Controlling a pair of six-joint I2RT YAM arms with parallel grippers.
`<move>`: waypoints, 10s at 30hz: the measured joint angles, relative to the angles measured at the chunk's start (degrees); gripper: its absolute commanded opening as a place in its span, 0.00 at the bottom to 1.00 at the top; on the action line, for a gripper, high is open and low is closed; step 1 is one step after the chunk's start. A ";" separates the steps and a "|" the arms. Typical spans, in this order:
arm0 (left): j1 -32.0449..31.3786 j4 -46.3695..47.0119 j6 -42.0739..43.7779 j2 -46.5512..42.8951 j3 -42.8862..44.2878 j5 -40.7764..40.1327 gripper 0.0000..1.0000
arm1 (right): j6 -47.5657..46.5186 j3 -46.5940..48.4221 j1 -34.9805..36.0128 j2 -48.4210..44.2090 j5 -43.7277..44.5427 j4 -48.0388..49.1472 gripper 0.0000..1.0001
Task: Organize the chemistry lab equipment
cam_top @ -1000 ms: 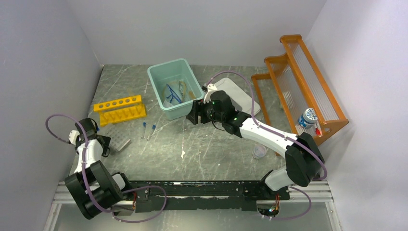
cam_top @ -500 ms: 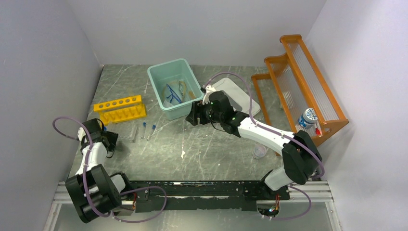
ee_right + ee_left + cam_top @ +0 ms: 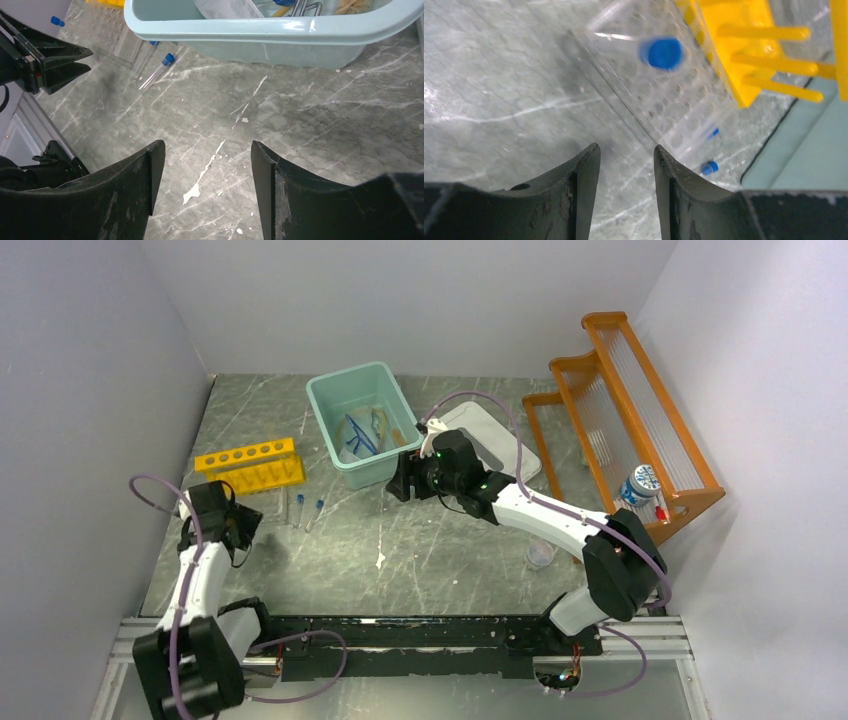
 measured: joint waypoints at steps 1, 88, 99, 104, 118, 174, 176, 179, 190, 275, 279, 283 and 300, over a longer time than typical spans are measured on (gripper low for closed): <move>-1.86 -1.16 -0.07 -1.79 0.17 -1.03 0.50 | 0.02 0.00 0.00 0.04 0.02 0.00 0.67; -38.69 -2.64 11.37 1.33 18.53 6.60 0.07 | 20.24 7.67 11.37 15.91 -11.02 13.94 0.58; -38.69 -3.50 9.88 -0.85 18.53 6.56 0.25 | 24.28 8.79 11.37 18.56 -13.42 18.86 0.21; -38.69 -6.38 10.67 -0.70 19.80 6.71 0.51 | 21.24 6.75 11.13 18.58 -14.80 22.10 0.22; -36.28 -18.58 21.05 6.12 33.51 17.97 0.64 | -4.52 -0.72 11.23 12.70 -17.88 25.86 0.23; -31.47 -22.16 27.87 6.14 34.84 -2.91 0.13 | -19.80 -3.98 11.39 1.46 -4.59 19.23 0.79; -31.41 -21.70 27.50 5.64 34.01 -11.26 0.12 | -18.16 -4.52 11.39 0.50 -2.89 19.10 0.78; -31.41 -19.85 26.49 3.74 30.38 -20.46 0.12 | -15.45 -6.64 11.39 -0.79 -0.52 18.27 0.78; -23.78 -15.58 19.71 7.28 23.08 -31.01 0.13 | -11.72 -11.65 11.17 -2.12 2.51 15.76 0.77; -26.73 -12.11 26.93 12.00 27.71 -3.74 0.61 | -7.15 -13.40 8.24 -1.49 3.67 16.28 0.72; -29.66 -11.32 28.17 17.97 27.71 -2.80 0.60 | -6.80 -13.40 8.24 -0.81 3.63 16.26 0.72; -31.78 -9.64 28.59 22.40 27.45 -3.65 0.55 | -6.64 -13.40 8.22 -0.68 3.50 16.26 0.72; -32.24 -3.28 27.63 34.40 24.00 -9.42 0.57 | -6.64 -13.40 7.89 -0.07 4.20 16.00 0.71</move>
